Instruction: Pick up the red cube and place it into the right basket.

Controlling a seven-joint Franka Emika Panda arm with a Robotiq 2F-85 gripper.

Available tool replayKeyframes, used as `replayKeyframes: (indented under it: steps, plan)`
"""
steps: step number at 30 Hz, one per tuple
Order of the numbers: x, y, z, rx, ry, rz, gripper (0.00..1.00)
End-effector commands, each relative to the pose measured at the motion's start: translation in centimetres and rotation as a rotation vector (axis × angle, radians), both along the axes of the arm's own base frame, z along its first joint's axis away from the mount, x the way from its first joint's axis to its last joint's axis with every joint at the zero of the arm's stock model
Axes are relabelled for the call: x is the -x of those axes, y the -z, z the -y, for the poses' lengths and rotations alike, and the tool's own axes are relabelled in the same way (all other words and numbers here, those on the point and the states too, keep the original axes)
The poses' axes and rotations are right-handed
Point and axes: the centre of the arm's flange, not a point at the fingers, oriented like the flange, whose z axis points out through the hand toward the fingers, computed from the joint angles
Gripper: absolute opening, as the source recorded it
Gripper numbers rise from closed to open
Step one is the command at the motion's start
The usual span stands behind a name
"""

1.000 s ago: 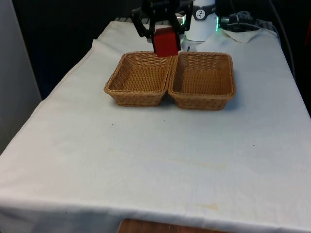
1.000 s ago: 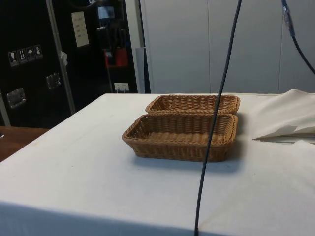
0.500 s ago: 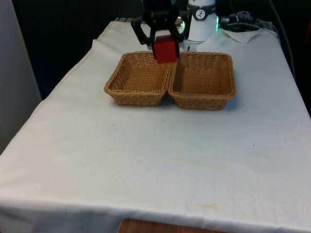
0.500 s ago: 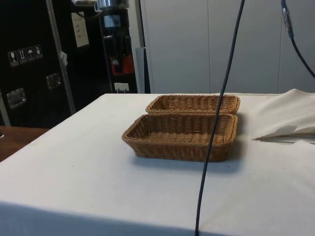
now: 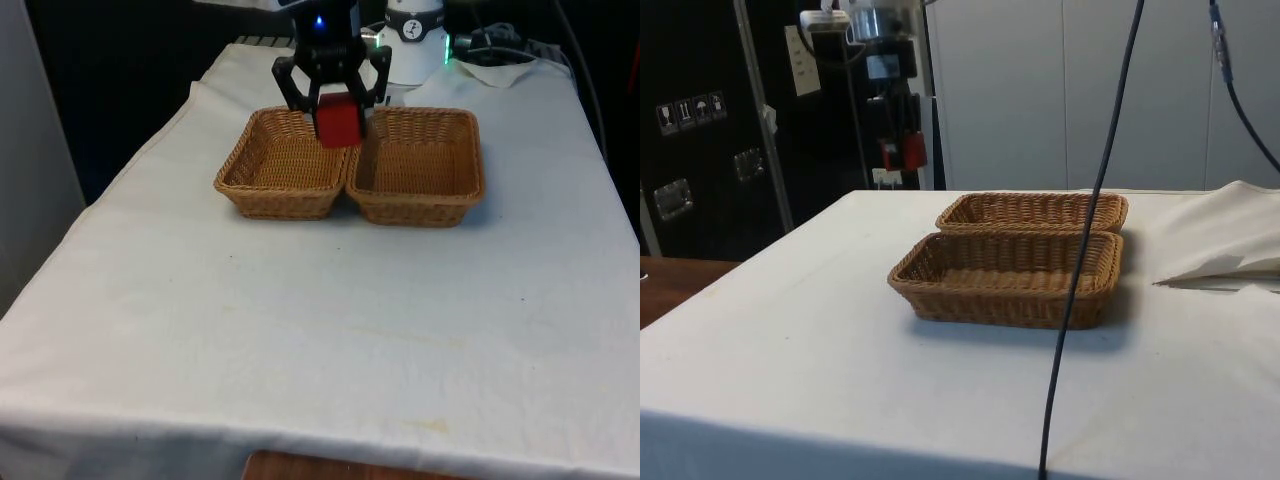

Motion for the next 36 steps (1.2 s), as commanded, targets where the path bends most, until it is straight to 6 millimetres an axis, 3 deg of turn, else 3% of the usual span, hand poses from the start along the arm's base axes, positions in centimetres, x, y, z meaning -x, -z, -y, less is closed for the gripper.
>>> replayKeyframes:
  steps: [1, 4, 5, 6, 15, 36]
  plan:
    - [1.1, 0.1, 0.2, 0.008, -0.002, 0.013, 0.02]
    - [1.4, 0.5, 0.2, 0.007, -0.001, 0.02, 0.02]
    - [0.4, 0.8, 0.0, 0.004, 0.001, 0.007, 0.02]
    - [1.5, 0.6, 0.2, 0.006, -0.001, 0.023, 0.02]
    - [2.1, 1.5, -0.3, -0.013, 0.001, 0.033, 0.02]
    - [6.9, 2.0, 2.7, -0.034, -0.025, 0.055, 0.02]
